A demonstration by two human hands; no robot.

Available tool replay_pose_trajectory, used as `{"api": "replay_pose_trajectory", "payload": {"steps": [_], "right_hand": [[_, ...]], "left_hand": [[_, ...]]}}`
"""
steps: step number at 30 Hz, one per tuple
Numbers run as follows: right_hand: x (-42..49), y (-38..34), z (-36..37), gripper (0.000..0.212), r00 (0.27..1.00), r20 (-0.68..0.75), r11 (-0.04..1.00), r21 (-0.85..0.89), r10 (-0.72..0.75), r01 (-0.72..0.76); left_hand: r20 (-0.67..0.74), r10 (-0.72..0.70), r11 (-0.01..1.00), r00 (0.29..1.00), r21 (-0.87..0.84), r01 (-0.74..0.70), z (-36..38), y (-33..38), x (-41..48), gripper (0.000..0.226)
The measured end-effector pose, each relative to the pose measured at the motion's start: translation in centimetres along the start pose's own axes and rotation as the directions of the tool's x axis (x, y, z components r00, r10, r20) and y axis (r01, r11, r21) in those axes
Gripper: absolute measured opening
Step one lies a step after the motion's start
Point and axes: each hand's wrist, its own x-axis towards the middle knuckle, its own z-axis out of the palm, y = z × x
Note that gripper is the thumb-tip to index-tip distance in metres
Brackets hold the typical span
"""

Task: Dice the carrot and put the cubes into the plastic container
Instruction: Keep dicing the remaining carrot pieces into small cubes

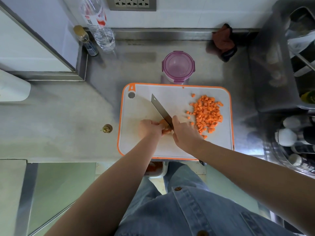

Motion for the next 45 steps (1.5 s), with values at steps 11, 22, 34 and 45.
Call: {"api": "replay_pose_trajectory", "payload": {"steps": [11,22,34,45], "right_hand": [[0.0,0.9,-0.3,0.013,0.999,-0.049,0.989,0.147,0.013,-0.006],[-0.6,0.6,-1.7,0.018,0.999,-0.042,0.998,0.051,-0.031,0.033],[-0.7,0.3,-1.0,0.017,0.999,0.018,0.988,0.149,0.031,-0.033],[-0.4,-0.5,-0.1,0.026,0.998,0.024,0.99,0.124,0.059,-0.062]], "left_hand": [[0.019,-0.017,0.997,1.0,-0.078,0.018,-0.1,-0.3,-0.2,0.019],[0.068,-0.054,0.984,0.996,-0.165,0.065,-0.3,-0.5,-0.2,0.017],[0.01,-0.023,0.993,1.0,-0.113,0.024,0.0,-0.7,-0.3,0.021],[-0.015,0.012,0.998,1.0,-0.057,-0.013,-0.5,0.0,-1.4,0.024]]}}
